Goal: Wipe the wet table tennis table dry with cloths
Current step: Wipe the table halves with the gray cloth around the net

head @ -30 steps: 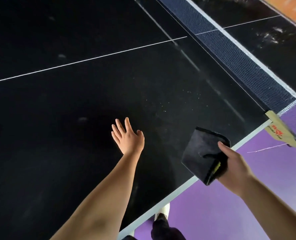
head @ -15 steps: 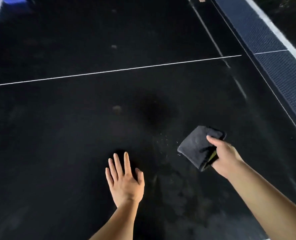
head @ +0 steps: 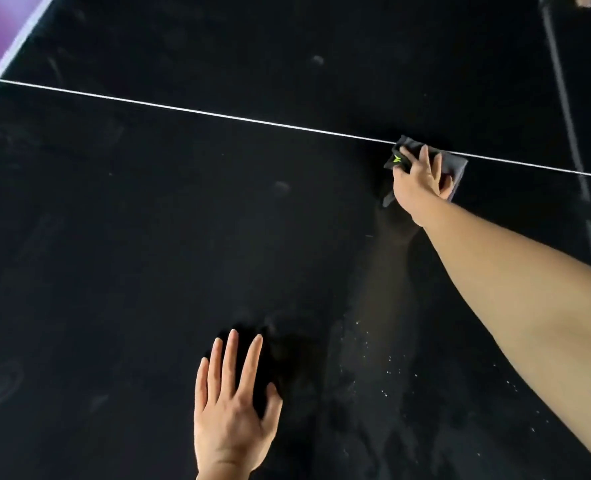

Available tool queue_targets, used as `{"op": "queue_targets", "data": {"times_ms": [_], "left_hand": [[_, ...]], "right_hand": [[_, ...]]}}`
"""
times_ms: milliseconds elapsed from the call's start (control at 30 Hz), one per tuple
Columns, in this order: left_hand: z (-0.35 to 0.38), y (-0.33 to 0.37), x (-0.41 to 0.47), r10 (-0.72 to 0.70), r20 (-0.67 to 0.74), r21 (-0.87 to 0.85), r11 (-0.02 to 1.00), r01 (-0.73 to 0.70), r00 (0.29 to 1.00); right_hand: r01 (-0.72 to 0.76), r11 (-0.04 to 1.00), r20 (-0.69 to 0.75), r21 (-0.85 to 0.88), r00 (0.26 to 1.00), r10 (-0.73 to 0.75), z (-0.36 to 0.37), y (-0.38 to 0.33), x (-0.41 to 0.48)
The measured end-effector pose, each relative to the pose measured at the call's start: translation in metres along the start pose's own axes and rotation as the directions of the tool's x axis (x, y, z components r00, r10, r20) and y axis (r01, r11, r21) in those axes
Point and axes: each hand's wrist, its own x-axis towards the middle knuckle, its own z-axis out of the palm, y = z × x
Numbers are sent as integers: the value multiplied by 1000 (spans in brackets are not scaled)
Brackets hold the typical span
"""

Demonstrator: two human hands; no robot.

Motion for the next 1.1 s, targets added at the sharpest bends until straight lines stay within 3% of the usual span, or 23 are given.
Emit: {"op": "queue_targets", "data": {"times_ms": [133, 200, 333, 600, 800, 1000, 1033, 1100], "left_hand": [[-1, -1, -2, 5, 60, 14, 1000, -6, 998], [-1, -1, -1, -7, 79, 39, 999, 4, 997], [-3, 0, -1, -18, 103, 64, 998, 11, 994], [-11, 1, -4, -27, 131, 8, 1000, 26, 991], [-16, -6, -7, 29, 157, -48, 999, -22, 987], [-48, -14, -9, 117, 418, -204, 978, -32, 901], [-50, -11, -16, 115, 435, -193, 981, -32, 893], [-50, -2, -37, 99, 444, -174, 984, -23, 891]], "right_hand": [[247, 954, 140, -168, 964, -225, 10, -5, -19], [347, 932, 224, -101, 921, -319, 15, 6, -42], [348, 935, 313, 77, 882, -354, 38, 42, -107], [423, 898, 373, 118, 819, -435, 84, 98, -307], [359, 919, 333, 161, 857, -393, 120, 145, -457], [245, 944, 520, 219, 790, -326, 135, 186, -585], [181, 953, 571, 243, 767, -291, 132, 189, -598], [-119, 926, 666, 357, 727, -164, 122, 195, -616]]}}
